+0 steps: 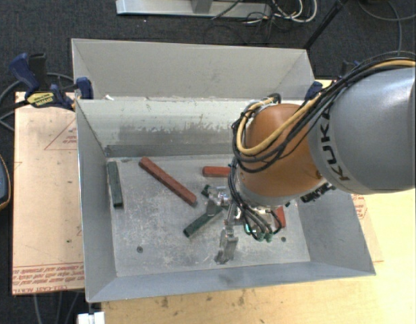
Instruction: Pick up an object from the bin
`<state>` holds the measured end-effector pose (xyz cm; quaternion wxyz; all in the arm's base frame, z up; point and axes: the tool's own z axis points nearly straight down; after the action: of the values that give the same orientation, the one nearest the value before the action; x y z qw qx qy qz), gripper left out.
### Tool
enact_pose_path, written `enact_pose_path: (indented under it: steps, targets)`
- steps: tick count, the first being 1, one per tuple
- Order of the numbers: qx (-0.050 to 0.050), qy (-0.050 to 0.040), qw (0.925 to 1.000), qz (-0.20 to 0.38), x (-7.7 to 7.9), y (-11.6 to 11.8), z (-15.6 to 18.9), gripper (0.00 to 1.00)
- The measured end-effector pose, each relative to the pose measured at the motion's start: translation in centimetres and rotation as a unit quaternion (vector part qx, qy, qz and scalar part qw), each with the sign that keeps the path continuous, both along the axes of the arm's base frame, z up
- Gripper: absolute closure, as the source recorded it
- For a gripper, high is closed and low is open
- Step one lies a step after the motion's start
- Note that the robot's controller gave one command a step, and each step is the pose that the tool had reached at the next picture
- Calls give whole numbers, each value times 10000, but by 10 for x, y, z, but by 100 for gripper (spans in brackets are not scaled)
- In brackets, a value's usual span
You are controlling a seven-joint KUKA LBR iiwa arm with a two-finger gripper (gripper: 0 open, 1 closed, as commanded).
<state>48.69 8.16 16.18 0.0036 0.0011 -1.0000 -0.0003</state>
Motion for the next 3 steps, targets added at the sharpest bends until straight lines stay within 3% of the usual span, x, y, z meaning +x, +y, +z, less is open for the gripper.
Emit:
enact_pose_path:
  steps: [1,3]
  targets:
    - [5,-37,9873,1587,68,-35,-93,0]
    - [12,-43,9877,1561,69,-34,-93,0]
